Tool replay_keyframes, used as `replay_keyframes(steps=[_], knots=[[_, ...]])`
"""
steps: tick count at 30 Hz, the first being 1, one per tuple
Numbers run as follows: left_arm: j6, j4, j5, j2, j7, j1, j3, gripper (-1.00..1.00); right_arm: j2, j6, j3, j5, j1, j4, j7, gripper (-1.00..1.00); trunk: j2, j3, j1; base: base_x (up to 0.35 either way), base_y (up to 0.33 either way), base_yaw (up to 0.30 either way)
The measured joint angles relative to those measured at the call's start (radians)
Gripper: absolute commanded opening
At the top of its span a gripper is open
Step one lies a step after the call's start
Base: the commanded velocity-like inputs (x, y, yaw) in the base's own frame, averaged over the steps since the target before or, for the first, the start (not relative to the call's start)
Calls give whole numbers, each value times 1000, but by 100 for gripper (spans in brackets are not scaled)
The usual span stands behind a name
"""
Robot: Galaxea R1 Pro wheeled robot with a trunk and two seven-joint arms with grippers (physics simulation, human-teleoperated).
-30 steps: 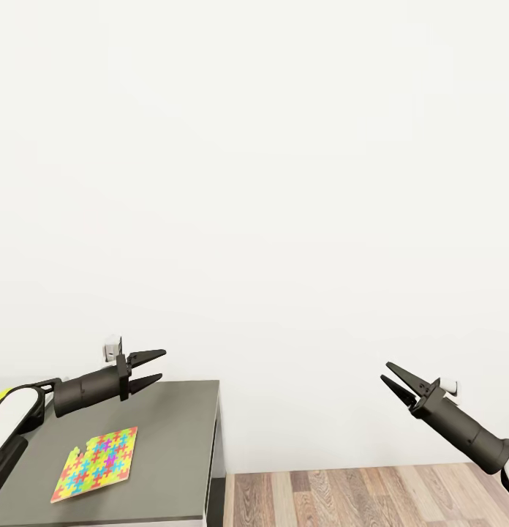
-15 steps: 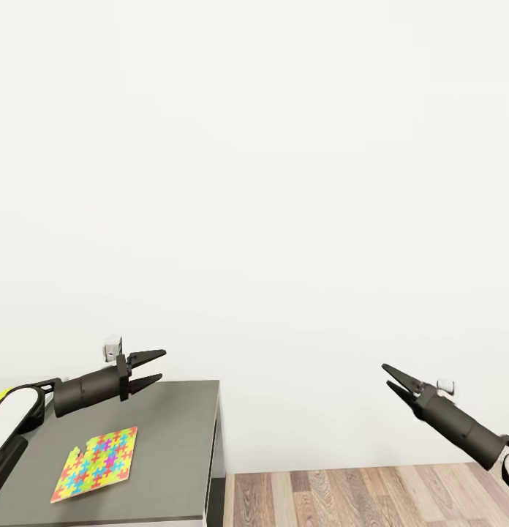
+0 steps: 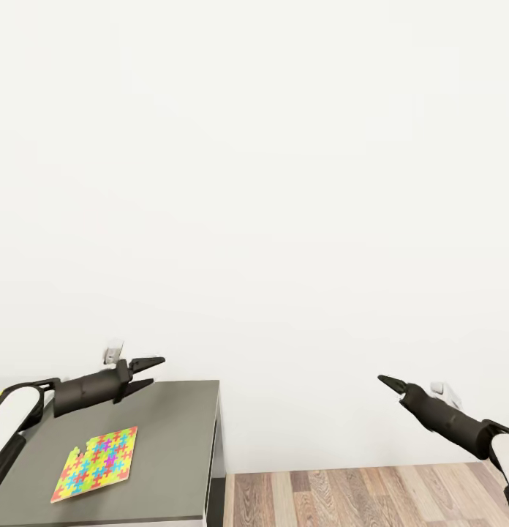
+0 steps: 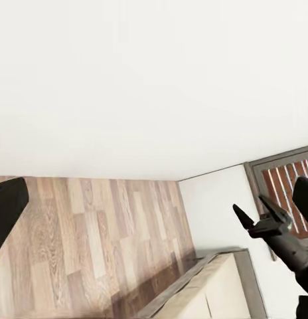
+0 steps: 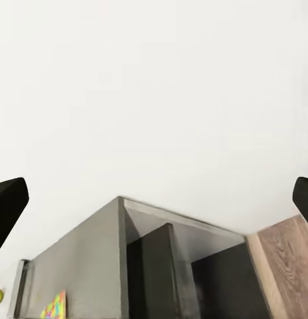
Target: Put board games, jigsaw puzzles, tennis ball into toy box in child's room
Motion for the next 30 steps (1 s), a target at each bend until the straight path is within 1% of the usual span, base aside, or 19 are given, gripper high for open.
replay_keyframes(steps=[2,3,4,5,6,8,9,10,11,12,13,14,16,18,20,21,23,26,30], knots=[[0,0,-32,0,1,-1,1,100,-1,5,19,5,-10,0,-45,100,0,0,0,0,0,0],[-1,0,-64,0,1,-2,1,100,-2,10,41,9,-22,0,-89,100,0,0,0,0,0,0],[-1,1,-79,0,2,-2,2,100,-2,14,55,12,-29,0,-110,100,0,0,0,0,0,0],[-1,2,-108,1,2,-3,2,100,-3,24,86,15,-43,1,-148,100,0,0,0,0,0,0],[-1,2,-121,1,2,-4,2,100,-3,32,104,16,-51,2,-166,100,0,0,0,0,0,0],[-2,4,-175,2,11,-6,4,100,-2,76,172,14,-81,4,-227,100,0,0,0,0,0,0],[-3,4,-188,2,15,-6,5,100,-2,90,187,16,-89,4,-240,100,0,0,0,0,0,0],[-3,4,-212,3,24,-7,7,100,0,111,210,14,-101,4,-259,100,0,0,0,0,0,0],[-3,4,-224,3,29,-7,9,100,2,120,219,15,-107,4,-268,100,0,0,0,0,0,0],[-4,5,-246,2,40,-8,10,100,4,132,231,14,-114,5,-281,100,0,0,0,0,0,0],[-5,6,-256,2,47,-8,11,100,5,136,235,14,-117,7,-286,100,0,0,0,0,0,0],[-5,8,-275,2,63,-8,14,100,8,143,242,14,-121,7,-293,100,0,0,0,0,0,0],[-5,10,-291,1,84,-9,16,100,10,144,249,14,-124,6,-298,100,0,0,0,0,0,0],[-6,12,-315,-3,132,-9,19,100,12,144,268,15,-126,3,-303,100,0,0,0,0,0,0],[-6,12,-321,-5,157,-9,20,100,12,144,275,17,-127,2,-304,100,0,0,0,0,0,0],[-6,13,-327,-6,180,-9,21,100,12,144,280,18,-127,1,-305,100,0,0,0,0,0,0],[-6,13,-333,-8,210,-9,21,100,13,144,285,18,-128,0,-306,100,0,0,0,0,0,12],[-7,13,-335,-8,239,-9,22,100,12,144,285,19,-128,-1,-306,100,0,0,0,0,0,89],[-7,13,-335,-8,255,-9,22,100,12,144,286,20,-128,-1,-308,100,0,-1,0,0,0,196]])
